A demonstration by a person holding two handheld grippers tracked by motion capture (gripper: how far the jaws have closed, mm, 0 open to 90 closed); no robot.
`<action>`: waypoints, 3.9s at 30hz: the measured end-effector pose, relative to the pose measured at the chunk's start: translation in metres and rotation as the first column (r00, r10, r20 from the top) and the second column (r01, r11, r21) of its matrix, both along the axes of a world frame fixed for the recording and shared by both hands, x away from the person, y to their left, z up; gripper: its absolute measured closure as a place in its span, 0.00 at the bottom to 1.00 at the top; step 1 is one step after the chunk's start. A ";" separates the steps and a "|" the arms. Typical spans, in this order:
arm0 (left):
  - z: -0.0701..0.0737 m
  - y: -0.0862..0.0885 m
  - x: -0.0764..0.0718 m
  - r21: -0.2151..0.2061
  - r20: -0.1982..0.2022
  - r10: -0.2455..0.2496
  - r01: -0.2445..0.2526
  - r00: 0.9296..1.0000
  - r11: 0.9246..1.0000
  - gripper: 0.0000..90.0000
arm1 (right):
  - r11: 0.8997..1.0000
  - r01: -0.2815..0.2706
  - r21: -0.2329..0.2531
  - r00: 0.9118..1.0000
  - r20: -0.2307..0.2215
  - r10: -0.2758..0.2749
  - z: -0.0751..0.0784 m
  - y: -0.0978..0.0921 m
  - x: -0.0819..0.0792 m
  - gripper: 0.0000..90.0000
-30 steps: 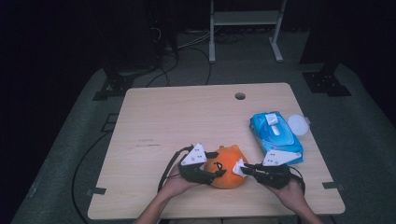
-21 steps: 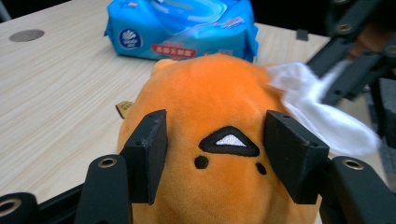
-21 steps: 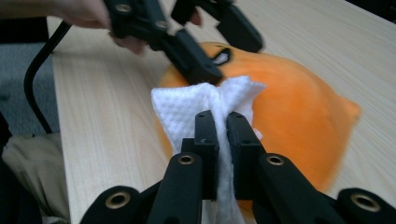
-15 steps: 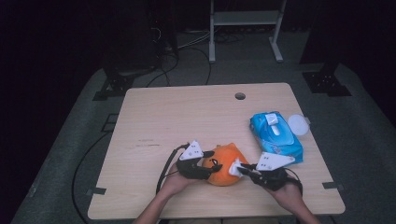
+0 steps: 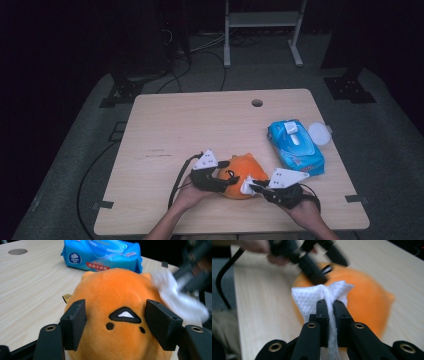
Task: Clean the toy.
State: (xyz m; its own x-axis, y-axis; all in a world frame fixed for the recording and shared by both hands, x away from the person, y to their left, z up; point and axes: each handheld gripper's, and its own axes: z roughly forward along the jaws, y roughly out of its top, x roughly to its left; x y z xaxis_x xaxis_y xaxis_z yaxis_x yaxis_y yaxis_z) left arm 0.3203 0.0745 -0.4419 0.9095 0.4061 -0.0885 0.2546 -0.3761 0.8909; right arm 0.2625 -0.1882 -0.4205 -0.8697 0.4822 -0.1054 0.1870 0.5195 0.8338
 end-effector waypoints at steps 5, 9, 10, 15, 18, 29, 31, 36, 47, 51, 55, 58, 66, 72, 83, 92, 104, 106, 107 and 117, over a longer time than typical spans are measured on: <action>0.001 -0.004 -0.005 0.028 0.038 -0.032 0.031 0.999 0.999 0.39 | 0.992 0.108 0.069 0.994 -0.012 -0.107 0.007 -0.020 0.028 0.92; 0.001 -0.001 -0.002 -0.003 0.007 -0.040 0.040 0.999 0.999 0.36 | 0.991 0.112 0.079 0.992 -0.066 -0.107 -0.001 -0.024 0.037 0.92; 0.003 -0.001 0.000 -0.020 -0.018 -0.029 0.029 0.999 0.999 0.30 | 0.991 0.108 0.078 0.992 -0.070 -0.102 -0.003 -0.023 0.035 0.92; 0.003 -0.004 0.003 -0.026 -0.122 -0.025 0.021 0.992 0.999 0.16 | 0.995 0.063 0.075 0.994 -0.090 -0.056 -0.007 -0.024 0.013 0.92; 0.004 -0.009 -0.003 0.010 -0.071 -0.054 0.055 0.996 0.998 0.23 | 0.997 0.049 0.066 0.994 -0.097 -0.043 -0.010 -0.027 0.002 0.92; 0.004 -0.018 -0.019 0.108 0.080 -0.137 0.128 0.987 0.986 0.30 | 0.992 0.082 0.091 0.996 -0.026 -0.080 0.009 -0.018 0.024 0.92; 0.004 -0.016 -0.018 0.098 0.070 -0.131 0.124 0.989 0.987 0.30 | 0.991 0.088 0.101 0.996 -0.038 -0.084 0.009 -0.018 0.032 0.92; 0.008 -0.008 -0.011 0.023 -0.029 -0.119 0.119 0.993 0.993 0.13 | 0.992 0.078 0.099 0.995 -0.066 -0.072 -0.001 -0.019 0.025 0.92; 0.004 -0.023 -0.021 0.063 -0.124 -0.142 0.151 0.982 0.987 0.14 | 0.992 0.049 0.114 0.996 -0.078 -0.040 -0.007 -0.033 -0.015 0.92; 0.015 -0.021 -0.023 0.056 -0.012 -0.142 0.143 0.990 0.988 0.37 | 0.990 0.064 0.125 0.996 -0.070 -0.055 -0.001 -0.036 -0.011 0.92; 0.027 -0.013 -0.025 0.077 0.137 -0.149 0.140 0.979 0.987 0.41 | 0.989 0.063 0.135 0.998 -0.030 -0.060 0.012 -0.032 -0.006 0.92; 0.025 -0.008 -0.024 0.113 0.173 -0.174 0.156 0.969 0.981 0.41 | 0.985 0.064 0.161 0.998 -0.005 -0.064 0.020 -0.026 0.001 0.92; 0.015 -0.003 -0.017 0.067 0.058 -0.160 0.156 0.985 0.986 0.19 | 0.986 0.092 0.142 0.995 -0.056 -0.085 0.008 -0.029 0.018 0.92; 0.012 0.000 -0.012 0.033 -0.027 -0.132 0.133 0.991 0.991 0.22 | 0.986 0.096 0.136 0.993 -0.084 -0.085 0.005 -0.041 0.011 0.92; 0.021 -0.012 -0.032 0.150 0.163 -0.192 0.168 0.968 0.974 0.36 | 0.993 -0.041 0.114 0.999 0.009 0.040 0.034 0.007 0.006 0.92; 0.019 -0.009 -0.029 0.111 0.129 -0.192 0.179 0.973 0.978 0.36 | 0.996 -0.004 0.091 0.999 -0.042 0.008 0.031 -0.017 0.011 0.92; 0.022 -0.023 -0.042 0.190 0.244 -0.215 0.171 0.946 0.967 0.37 | 0.992 -0.112 0.058 0.992 -0.049 0.115 0.042 0.024 0.009 0.93; 0.020 -0.020 -0.042 0.190 0.246 -0.221 0.176 0.944 0.966 0.37 | 0.992 -0.110 0.058 0.992 -0.060 0.113 0.042 0.024 0.011 0.93; 0.019 -0.020 -0.042 0.189 0.245 -0.222 0.178 0.944 0.966 0.37 | 0.993 -0.103 0.063 0.992 -0.063 0.107 0.042 0.022 0.012 0.93; 0.011 -0.003 -0.034 0.175 0.175 -0.213 0.182 0.961 0.967 0.36 | 0.998 0.027 0.061 0.996 -0.091 -0.021 0.034 -0.029 0.016 0.93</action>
State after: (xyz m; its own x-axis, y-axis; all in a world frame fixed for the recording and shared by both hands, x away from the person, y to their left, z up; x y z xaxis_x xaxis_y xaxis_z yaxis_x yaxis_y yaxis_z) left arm 0.2863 0.0719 -0.4307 0.9666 0.2112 0.1451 -0.0084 -0.5399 0.8417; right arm 0.2788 -0.2169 -0.3867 -0.8623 0.5063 0.0036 0.2747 0.4618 0.8434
